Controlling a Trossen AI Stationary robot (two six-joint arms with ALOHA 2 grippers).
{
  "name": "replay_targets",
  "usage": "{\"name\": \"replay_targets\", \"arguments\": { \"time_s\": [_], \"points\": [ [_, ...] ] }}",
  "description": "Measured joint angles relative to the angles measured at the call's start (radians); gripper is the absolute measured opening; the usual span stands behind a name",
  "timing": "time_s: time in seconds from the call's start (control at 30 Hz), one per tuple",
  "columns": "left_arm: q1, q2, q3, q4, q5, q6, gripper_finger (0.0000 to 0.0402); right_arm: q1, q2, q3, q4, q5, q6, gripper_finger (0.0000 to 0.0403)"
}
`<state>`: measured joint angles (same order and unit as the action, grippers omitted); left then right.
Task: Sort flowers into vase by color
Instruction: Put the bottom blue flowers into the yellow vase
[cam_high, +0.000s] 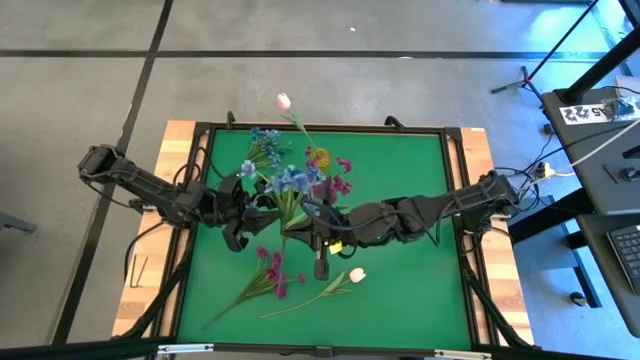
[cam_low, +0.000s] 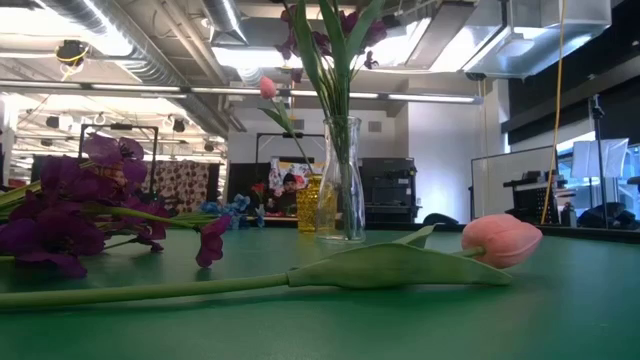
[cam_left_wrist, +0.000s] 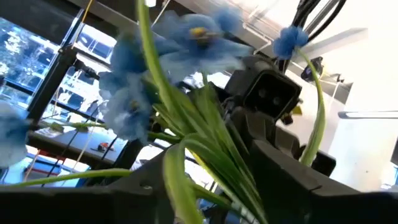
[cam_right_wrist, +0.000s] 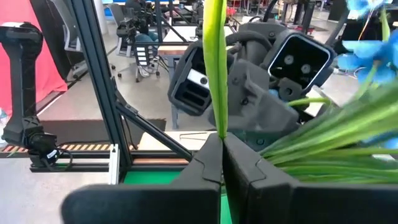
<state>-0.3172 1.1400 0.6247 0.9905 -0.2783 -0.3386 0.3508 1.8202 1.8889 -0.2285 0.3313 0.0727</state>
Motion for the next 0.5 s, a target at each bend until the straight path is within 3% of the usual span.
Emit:
{"name": "replay_targets", "arguments": {
  "time_s": [0.3, 0.5],
  "points": [
    [0.000, 0.000, 0.000, -0.017, 0.000, 0.004, 0.0023, 0.000, 0.000, 0.000, -0.006, 0.015, 0.000, 0.0002],
    [-0.002, -0.001, 0.000, -0.017, 0.008, 0.011, 0.0006, 0.002, 0.000, 0.000, -0.019, 0.016, 0.002, 0.0002]
  ]
}}
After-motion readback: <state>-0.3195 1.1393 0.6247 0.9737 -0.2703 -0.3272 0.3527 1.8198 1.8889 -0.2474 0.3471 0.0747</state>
